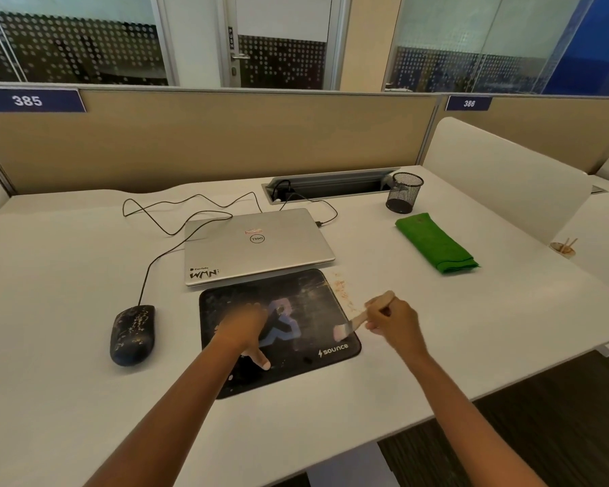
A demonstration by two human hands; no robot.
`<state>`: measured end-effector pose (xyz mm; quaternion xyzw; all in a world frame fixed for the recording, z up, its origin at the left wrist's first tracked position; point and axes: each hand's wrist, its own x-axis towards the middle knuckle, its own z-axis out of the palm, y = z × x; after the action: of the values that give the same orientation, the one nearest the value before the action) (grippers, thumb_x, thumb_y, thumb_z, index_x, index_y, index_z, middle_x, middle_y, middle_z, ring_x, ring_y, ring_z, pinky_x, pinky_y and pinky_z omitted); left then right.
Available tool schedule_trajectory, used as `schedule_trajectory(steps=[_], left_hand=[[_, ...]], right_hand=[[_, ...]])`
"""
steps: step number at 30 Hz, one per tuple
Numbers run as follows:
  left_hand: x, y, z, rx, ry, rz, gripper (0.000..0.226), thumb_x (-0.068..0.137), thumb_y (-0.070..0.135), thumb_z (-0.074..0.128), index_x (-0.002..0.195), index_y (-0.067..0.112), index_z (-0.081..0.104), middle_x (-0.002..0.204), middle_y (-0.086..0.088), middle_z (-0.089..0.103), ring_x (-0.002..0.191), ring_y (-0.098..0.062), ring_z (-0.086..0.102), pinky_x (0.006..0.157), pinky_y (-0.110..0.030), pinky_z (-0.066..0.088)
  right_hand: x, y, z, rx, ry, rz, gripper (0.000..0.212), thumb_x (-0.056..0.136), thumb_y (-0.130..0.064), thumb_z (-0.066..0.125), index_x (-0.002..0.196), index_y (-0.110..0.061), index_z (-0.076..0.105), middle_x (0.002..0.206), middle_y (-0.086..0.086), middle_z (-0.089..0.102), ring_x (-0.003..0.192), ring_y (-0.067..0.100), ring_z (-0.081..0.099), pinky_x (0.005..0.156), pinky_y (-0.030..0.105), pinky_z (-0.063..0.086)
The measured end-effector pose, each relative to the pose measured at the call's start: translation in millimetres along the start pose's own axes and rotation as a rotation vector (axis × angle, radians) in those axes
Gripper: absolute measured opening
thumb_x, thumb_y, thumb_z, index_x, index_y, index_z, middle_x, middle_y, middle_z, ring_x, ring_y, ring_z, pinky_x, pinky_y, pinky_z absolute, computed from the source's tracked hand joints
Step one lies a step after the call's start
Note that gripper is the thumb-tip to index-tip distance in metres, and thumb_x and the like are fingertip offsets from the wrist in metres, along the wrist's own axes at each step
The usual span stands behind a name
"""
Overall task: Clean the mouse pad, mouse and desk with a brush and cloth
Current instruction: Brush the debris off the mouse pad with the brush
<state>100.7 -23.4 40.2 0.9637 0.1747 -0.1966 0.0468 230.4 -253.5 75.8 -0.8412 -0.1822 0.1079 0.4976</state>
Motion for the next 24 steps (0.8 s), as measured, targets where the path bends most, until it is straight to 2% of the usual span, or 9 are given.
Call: schedule_trajectory(steps=[4,7,9,11,13,15,19,22,24], left_hand=[[1,0,1,0.005,0.01,0.007,0.101,0.074,0.047,0.073,0.149,0.012,0.014,0.157,-0.008,0.015,0.145,-0.028,0.016,0.117,-0.041,0.019],[3,1,1,0.008,0.01,0.008,0.101,0.074,0.047,0.073,0.149,0.012,0.014,0.157,-0.008,0.015,0.145,-0.028,0.016,0.118,-0.041,0.019],[3,1,1,0.009,0.004,0.011,0.101,0.074,0.047,0.073,0.149,0.012,0.014,0.158,-0.008,0.013,0.145,-0.028,0.015,0.118,-0.041,0.018],[3,0,1,0.012,-0.007,0.012,0.104,0.074,0.047,0.073,0.149,0.013,0.011,0.159,-0.007,0.01,0.146,-0.029,0.012,0.118,-0.042,0.016],[2,0,2,0.007,-0.027,0.013,0.107,0.074,0.047,0.073,0.15,0.013,0.007,0.159,-0.007,0.004,0.147,-0.029,0.007,0.119,-0.043,0.012],[2,-1,3,-0.001,-0.038,0.015,0.109,0.074,0.047,0.073,0.15,0.012,0.003,0.16,-0.008,0.0,0.147,-0.029,0.002,0.119,-0.043,0.008],[2,-2,3,-0.006,-0.033,0.014,0.111,0.074,0.048,0.073,0.151,0.013,0.001,0.16,-0.007,-0.002,0.148,-0.028,0.0,0.119,-0.043,0.005],[3,-2,3,-0.006,-0.038,0.009,0.111,0.074,0.048,0.073,0.151,0.013,0.0,0.16,-0.008,-0.003,0.148,-0.028,-0.001,0.119,-0.042,0.004],[3,0,3,-0.007,-0.035,0.005,0.111,0.074,0.048,0.073,0.151,0.013,0.001,0.16,-0.008,-0.002,0.148,-0.028,0.0,0.119,-0.042,0.005]], right_hand=[[7,3,-26,-0.051,0.128,-0.049,0.014,0.088,0.0,0.053,0.096,0.006,0.064,0.081,0.014,0.065,0.06,0.02,0.062,0.052,0.008,0.05],[3,-6,-20,0.033,0.139,-0.057,0.014,0.088,0.0,0.053,0.094,0.003,0.065,0.078,0.012,0.065,0.056,0.012,0.062,0.05,0.007,0.051],[-3,-15,-5,0.066,0.084,-0.051,0.013,0.088,-0.002,0.053,0.093,0.0,0.065,0.072,0.01,0.064,0.049,0.002,0.061,0.052,0.009,0.053],[-12,-19,17,0.073,-0.029,-0.039,0.013,0.089,-0.006,0.054,0.095,-0.001,0.065,0.071,0.007,0.064,0.049,0.001,0.061,0.055,0.012,0.054],[-23,-22,38,0.084,-0.15,-0.007,0.016,0.091,-0.011,0.055,0.1,-0.001,0.064,0.077,0.007,0.065,0.059,0.006,0.065,0.062,0.017,0.056],[-27,-19,46,0.074,-0.192,0.003,0.018,0.091,-0.014,0.054,0.102,-0.002,0.063,0.083,0.008,0.066,0.066,0.014,0.065,0.067,0.021,0.056],[-18,-8,24,0.023,-0.1,-0.004,0.014,0.088,-0.006,0.055,0.095,-0.001,0.065,0.076,0.011,0.066,0.052,0.002,0.063,0.062,0.019,0.056],[-8,1,-4,-0.024,0.005,-0.014,0.013,0.087,0.0,0.054,0.093,0.003,0.065,0.074,0.012,0.065,0.054,0.008,0.062,0.059,0.021,0.056],[-2,5,-18,-0.054,0.056,-0.029,0.012,0.087,0.0,0.054,0.093,0.004,0.064,0.077,0.013,0.065,0.056,0.012,0.061,0.053,0.015,0.054]])
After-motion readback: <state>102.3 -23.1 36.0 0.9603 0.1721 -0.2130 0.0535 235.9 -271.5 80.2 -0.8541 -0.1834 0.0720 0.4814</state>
